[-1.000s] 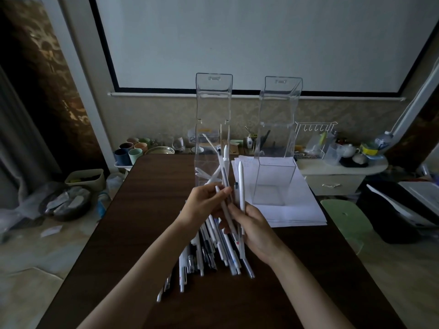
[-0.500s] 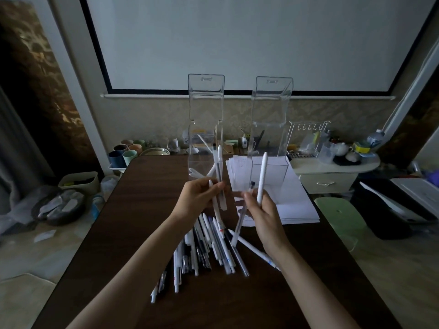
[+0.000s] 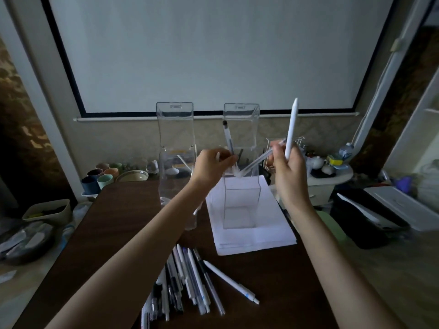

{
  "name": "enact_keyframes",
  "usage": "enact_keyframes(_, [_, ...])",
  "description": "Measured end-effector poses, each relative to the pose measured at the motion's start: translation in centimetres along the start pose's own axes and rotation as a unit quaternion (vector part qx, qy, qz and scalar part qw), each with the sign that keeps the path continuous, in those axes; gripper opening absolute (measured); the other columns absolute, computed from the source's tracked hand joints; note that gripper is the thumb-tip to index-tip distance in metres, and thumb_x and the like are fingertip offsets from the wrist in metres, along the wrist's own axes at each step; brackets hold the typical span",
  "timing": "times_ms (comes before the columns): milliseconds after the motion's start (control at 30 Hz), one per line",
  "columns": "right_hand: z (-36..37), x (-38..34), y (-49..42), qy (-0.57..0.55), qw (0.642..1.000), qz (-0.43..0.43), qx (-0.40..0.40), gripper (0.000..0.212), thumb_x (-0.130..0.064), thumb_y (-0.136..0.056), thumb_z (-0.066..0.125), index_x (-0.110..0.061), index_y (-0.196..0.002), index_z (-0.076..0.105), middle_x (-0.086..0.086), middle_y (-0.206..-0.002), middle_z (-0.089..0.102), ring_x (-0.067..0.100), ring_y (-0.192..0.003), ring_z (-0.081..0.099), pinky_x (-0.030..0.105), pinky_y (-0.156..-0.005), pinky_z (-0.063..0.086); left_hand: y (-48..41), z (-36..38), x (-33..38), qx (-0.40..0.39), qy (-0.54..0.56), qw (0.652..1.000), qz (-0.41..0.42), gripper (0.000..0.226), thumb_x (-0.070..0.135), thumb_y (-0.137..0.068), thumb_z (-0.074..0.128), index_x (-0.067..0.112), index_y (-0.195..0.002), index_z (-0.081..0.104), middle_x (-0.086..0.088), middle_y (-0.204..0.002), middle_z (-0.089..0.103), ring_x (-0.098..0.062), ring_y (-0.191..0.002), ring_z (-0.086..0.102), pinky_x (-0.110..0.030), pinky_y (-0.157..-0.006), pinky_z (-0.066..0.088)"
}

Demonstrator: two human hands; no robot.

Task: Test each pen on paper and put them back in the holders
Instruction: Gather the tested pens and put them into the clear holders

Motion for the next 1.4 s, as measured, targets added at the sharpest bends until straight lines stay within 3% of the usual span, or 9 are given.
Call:
enact_keyframes(133, [1.1, 2.1, -2.1, 0.072, 0.997, -0.011, -0.03, 0.016, -0.022, -0.099, 0.046, -0.009, -0.096, 0.054, 0.001, -0.066, 0.046, 0.007, -0.052, 0.039, 0.027, -0.049, 0.033, -2.9, 2.2, -2.5, -0.036, -0.103, 0.993, -0.036, 0.025, 0.019, -0.084, 0.068, 0.004, -0.065, 0.062, -0.004, -0.055, 0.054, -0.014, -0.05, 0.045, -0.016, -0.047, 0.037])
enact_keyframes(233, [2.6, 4.6, -1.7, 0.133, 0.988, 0.022, -0.081, 0.023, -0.02, -0.098, 0.047, 0.001, -0.098, 0.055, 0.01, -0.073, 0.053, 0.018, -0.063, 0.049, 0.035, -0.058, 0.038, -2.5, 3.1, -4.7, -0.066, -0.112, 0.99, -0.061, 0.029, 0.025, -0.082, 0.07, -0.003, -0.076, 0.063, -0.005, -0.061, 0.054, -0.014, -0.053, 0.048, -0.02, -0.051, 0.041])
enact_keyframes(333, [2.7, 5.2, -0.3, 0.07, 0.996, 0.037, -0.038, 0.02, -0.023, -0.098, 0.046, -0.01, -0.083, 0.043, -0.001, -0.062, 0.04, 0.004, -0.05, 0.038, 0.018, -0.046, 0.03, -0.5, 2.3, -5.2, -0.044, 0.043, 0.995, -0.083, 0.022, 0.028, -0.089, 0.061, 0.008, -0.098, 0.061, 0.004, -0.068, 0.051, 0.0, -0.05, 0.042, -0.013, -0.045, 0.034])
enact_keyframes(500, [5.6, 4.8, 2.3, -0.056, 0.993, 0.086, -0.051, 0.027, -0.031, -0.102, 0.032, -0.027, -0.077, 0.041, -0.007, -0.059, 0.034, 0.007, -0.049, 0.033, 0.028, -0.049, 0.031, 1.2, -2.2, -5.5, -0.005, 0.284, 0.951, -0.126, 0.014, 0.024, -0.078, 0.043, 0.015, -0.069, 0.039, 0.002, -0.062, 0.036, -0.009, -0.055, 0.031, -0.023, -0.053, 0.028])
enact_keyframes(767, [13.7, 2.5, 3.2, -0.069, 0.982, 0.033, -0.174, 0.017, -0.019, -0.097, 0.049, -0.016, -0.081, 0.053, -0.006, -0.069, 0.049, 0.0, -0.057, 0.048, 0.015, -0.059, 0.037, 0.0, -13.2, -3.9, 0.211, 0.14, 0.966, -0.042, 0.025, 0.008, -0.096, 0.026, 0.013, -0.075, 0.039, -0.007, -0.073, 0.038, -0.012, -0.06, 0.036, -0.02, -0.05, 0.034])
enact_keyframes(1033, [17.4, 1.8, 2.3, 0.078, 0.983, -0.018, -0.165, 0.021, -0.018, -0.093, 0.057, 0.0, -0.085, 0.064, -0.005, -0.063, 0.055, 0.003, -0.053, 0.049, 0.011, -0.05, 0.036, -2.4, -12.3, -5.5, 0.177, 0.104, 0.979, -0.006, 0.026, 0.0, -0.095, 0.03, 0.014, -0.079, 0.043, -0.002, -0.071, 0.039, -0.011, -0.062, 0.035, -0.021, -0.058, 0.033])
enact_keyframes(1133, [17.8, 2.9, 2.6, 0.112, 0.973, 0.032, -0.198, 0.028, -0.027, -0.09, 0.061, 0.0, -0.094, 0.066, 0.011, -0.079, 0.067, 0.02, -0.069, 0.062, 0.027, -0.06, 0.048, -1.6, -11.0, -6.9, 0.101, 0.044, 0.994, -0.018, 0.02, -0.004, -0.095, 0.036, 0.006, -0.105, 0.05, -0.004, -0.096, 0.054, -0.011, -0.084, 0.048, -0.029, -0.08, 0.041])
enact_keyframes(1200, [17.0, 2.9, 3.4, 0.103, 0.974, 0.046, -0.199, 0.025, -0.023, -0.09, 0.063, -0.004, -0.106, 0.062, 0.011, -0.087, 0.066, 0.018, -0.073, 0.061, 0.019, -0.061, 0.047, -0.2, -10.8, -7.7, 0.066, 0.01, 0.998, -0.016, 0.033, -0.002, -0.094, 0.043, 0.0, -0.127, 0.04, -0.005, -0.118, 0.051, -0.012, -0.105, 0.049, -0.027, -0.094, 0.042])
enact_keyframes(1400, [11.9, 4.6, 7.1, 0.124, 0.961, 0.095, -0.227, 0.018, -0.014, -0.091, 0.059, -0.013, -0.109, 0.059, -0.011, -0.077, 0.053, 0.002, -0.072, 0.051, 0.007, -0.061, 0.038, 8.0, -12.7, -9.6, 0.064, 0.033, 0.997, -0.037, 0.037, -0.001, -0.086, 0.059, 0.001, -0.121, 0.05, 0.002, -0.108, 0.06, 0.003, -0.094, 0.061, -0.013, -0.079, 0.048])
Point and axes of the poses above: each hand's wrist, its own y-axis away from the middle knuckle, its own z-axis out of the palm, x = y × z, the point moved 6 cm from there along -y, towards the middle knuckle
